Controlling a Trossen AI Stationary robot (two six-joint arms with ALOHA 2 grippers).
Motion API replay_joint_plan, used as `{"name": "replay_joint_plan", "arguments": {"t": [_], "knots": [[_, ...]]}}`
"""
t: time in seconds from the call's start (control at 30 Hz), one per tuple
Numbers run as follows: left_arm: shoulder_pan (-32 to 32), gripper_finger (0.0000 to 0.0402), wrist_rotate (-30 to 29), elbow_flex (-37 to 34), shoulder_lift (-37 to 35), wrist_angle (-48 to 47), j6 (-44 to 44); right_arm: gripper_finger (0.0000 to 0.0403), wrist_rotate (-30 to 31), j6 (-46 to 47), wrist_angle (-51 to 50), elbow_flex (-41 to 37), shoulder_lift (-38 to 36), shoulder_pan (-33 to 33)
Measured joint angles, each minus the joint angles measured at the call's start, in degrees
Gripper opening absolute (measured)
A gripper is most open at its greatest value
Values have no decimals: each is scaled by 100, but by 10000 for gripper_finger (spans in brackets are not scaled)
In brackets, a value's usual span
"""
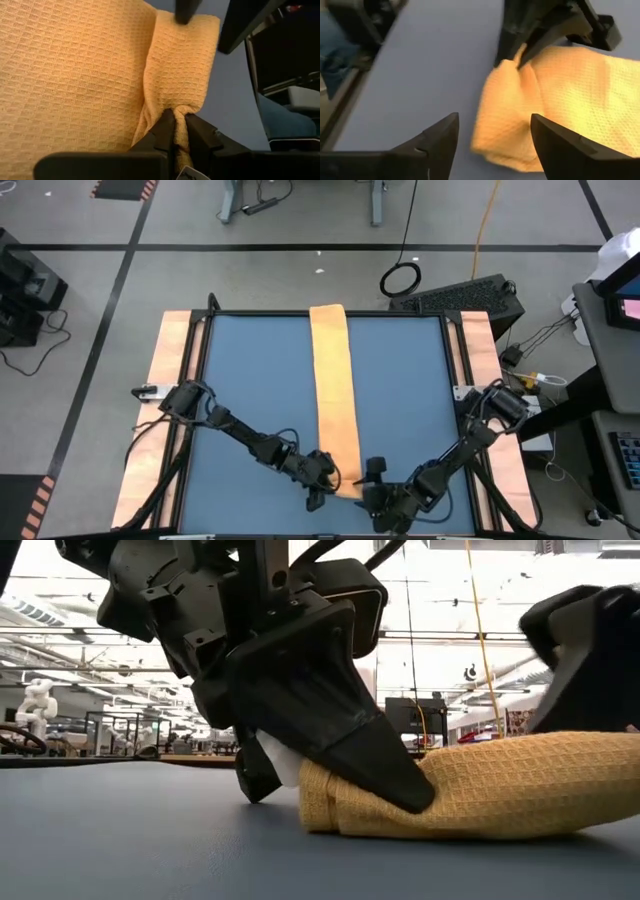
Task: Roll towel into tight, uniform cylinder
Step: Roll the orange microfiber cloth
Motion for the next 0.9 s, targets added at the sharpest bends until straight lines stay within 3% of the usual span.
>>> {"name": "replay_joint_plan", "arguments": {"t": [0.27,0.4,0.53,0.7,0.9], "knots": [[31,37,31,2,-2,51,-18,191,-470,640,-125,-2,115,-235],[19,38,-96,2,-2,59,113,146,-877,1189,-144,0,129,-352],[-95,45,-609,2,-2,63,288,89,-987,1759,-149,1,127,-422],[-213,97,-1157,2,-2,68,441,17,-1025,2017,-147,4,127,-417],[-208,171,-1298,-10,-261,-141,683,19,-1120,2489,-149,4,125,-417]]}}
